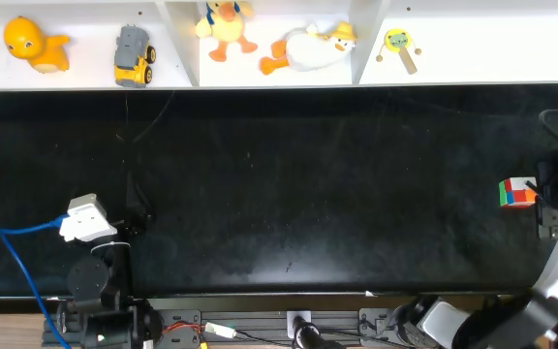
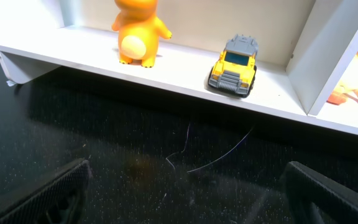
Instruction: Store Toys
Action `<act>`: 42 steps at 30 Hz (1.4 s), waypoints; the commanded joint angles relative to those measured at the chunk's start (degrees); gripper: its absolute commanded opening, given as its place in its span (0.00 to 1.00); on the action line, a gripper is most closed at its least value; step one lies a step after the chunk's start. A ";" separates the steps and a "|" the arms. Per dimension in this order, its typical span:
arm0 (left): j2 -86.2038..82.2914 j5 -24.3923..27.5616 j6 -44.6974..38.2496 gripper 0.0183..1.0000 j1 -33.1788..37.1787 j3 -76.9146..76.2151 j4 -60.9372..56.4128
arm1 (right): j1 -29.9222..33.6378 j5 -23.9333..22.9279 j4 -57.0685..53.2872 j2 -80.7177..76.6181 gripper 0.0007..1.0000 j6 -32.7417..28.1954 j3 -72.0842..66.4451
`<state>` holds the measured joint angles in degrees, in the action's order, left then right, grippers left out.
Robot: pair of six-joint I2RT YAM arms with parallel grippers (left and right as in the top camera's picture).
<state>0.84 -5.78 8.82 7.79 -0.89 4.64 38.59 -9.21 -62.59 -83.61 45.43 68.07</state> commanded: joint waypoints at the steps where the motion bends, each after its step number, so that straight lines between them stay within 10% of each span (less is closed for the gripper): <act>1: -0.68 0.57 -1.05 1.00 -0.37 0.42 -0.26 | -0.04 0.61 0.74 -4.94 1.00 -1.29 -0.09; 42: -0.68 0.57 -1.05 1.00 -0.37 0.42 -0.26 | -5.62 -4.39 10.19 -21.94 1.00 -0.46 -0.11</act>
<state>0.84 -5.78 8.82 7.81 -0.89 4.64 32.91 -12.40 -52.47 -104.31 44.36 68.07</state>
